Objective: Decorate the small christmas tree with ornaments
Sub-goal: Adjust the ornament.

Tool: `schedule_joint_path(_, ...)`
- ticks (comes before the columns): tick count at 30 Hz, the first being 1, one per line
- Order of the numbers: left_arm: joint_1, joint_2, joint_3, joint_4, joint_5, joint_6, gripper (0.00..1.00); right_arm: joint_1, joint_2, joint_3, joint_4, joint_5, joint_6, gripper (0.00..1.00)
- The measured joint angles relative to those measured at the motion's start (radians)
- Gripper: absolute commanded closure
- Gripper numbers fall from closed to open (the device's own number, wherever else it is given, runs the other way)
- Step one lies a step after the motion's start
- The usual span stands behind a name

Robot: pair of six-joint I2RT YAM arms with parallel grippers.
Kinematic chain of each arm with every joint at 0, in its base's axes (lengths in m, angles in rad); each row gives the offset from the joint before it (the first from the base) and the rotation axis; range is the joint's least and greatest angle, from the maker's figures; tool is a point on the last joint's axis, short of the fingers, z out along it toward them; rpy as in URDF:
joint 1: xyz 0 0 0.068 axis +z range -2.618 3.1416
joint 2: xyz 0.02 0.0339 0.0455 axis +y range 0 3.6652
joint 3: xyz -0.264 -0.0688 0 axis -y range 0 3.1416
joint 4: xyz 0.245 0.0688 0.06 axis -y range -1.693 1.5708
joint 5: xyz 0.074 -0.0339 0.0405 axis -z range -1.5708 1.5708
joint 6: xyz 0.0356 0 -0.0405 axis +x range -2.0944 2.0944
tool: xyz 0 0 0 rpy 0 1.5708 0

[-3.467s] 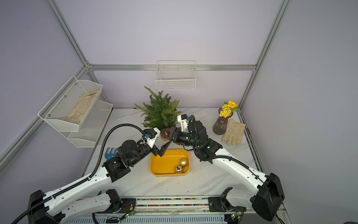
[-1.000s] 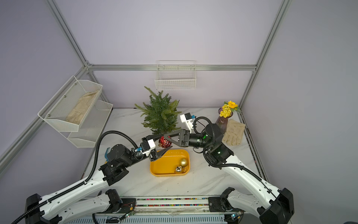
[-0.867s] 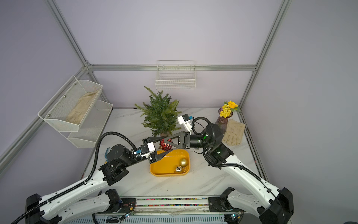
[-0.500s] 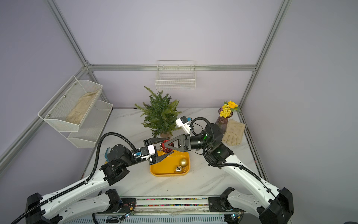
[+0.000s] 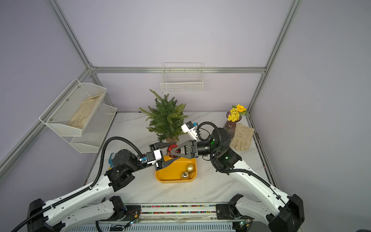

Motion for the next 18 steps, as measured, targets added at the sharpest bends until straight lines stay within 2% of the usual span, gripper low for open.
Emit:
schedule_joint_path(8, -0.002, 0.000, 0.000, 0.017, -0.003, 0.001, 0.39, 0.000, 0.000, -0.002, 0.000, -0.002, 0.006, 0.41)
schedule_joint_path(12, -0.003, 0.000, 0.000, 0.013, -0.010, 0.008, 0.26, 0.000, 0.000, -0.002, 0.001, -0.002, 0.006, 0.43)
schedule_joint_path(18, -0.003, -0.009, 0.000, 0.002, -0.044, 0.005, 0.15, 0.000, -0.003, -0.002, -0.001, 0.018, -0.001, 0.45)
